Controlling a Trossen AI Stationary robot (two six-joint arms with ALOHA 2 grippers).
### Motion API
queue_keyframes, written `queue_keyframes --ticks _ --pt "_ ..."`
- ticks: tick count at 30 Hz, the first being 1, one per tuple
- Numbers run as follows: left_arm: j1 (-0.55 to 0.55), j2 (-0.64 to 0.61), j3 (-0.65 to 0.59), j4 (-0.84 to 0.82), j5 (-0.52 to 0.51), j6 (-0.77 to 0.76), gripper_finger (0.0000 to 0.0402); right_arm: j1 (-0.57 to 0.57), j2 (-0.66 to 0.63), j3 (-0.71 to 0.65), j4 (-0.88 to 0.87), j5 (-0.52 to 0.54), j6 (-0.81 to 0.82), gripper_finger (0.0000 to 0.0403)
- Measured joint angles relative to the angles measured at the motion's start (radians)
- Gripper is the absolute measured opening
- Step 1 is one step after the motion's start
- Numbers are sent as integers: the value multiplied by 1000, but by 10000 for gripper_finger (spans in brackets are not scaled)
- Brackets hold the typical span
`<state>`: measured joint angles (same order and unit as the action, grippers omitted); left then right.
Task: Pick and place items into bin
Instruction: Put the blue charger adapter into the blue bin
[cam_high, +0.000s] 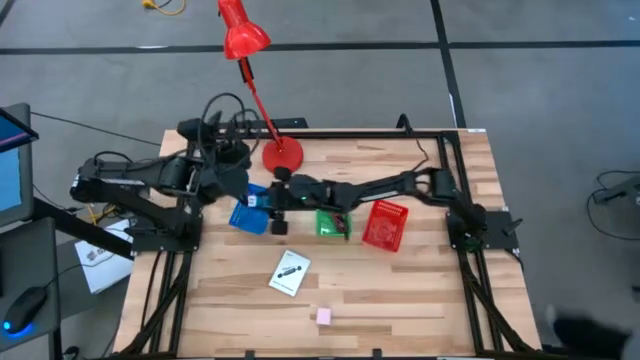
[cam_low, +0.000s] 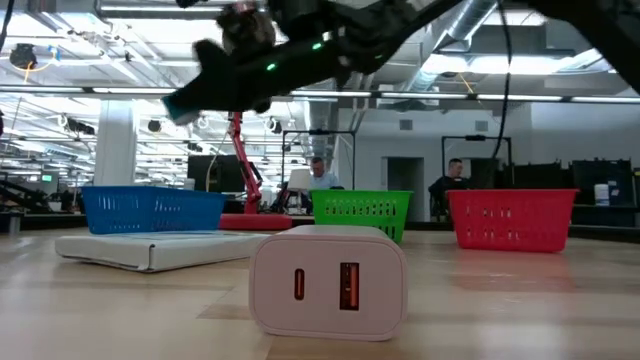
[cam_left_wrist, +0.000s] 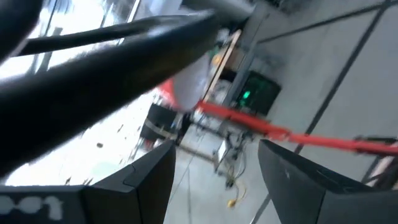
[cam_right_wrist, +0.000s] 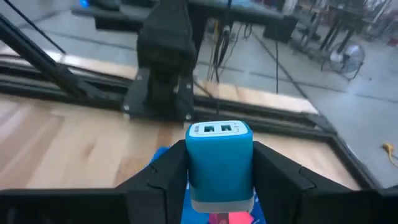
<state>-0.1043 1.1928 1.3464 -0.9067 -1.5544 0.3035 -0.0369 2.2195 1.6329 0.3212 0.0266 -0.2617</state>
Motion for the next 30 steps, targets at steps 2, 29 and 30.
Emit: queue_keyframes --ticks 2,29,30 --pt "38 -16 0 -9 10 -3 219 -2 55 83 -65 7 14 148" --pt "161 -47 -1 -444 327 -528 219 -11 241 412 -550 130 143 145" --pt "161 -47 -1 -444 340 -539 219 -11 241 412 -548 130 141 144"
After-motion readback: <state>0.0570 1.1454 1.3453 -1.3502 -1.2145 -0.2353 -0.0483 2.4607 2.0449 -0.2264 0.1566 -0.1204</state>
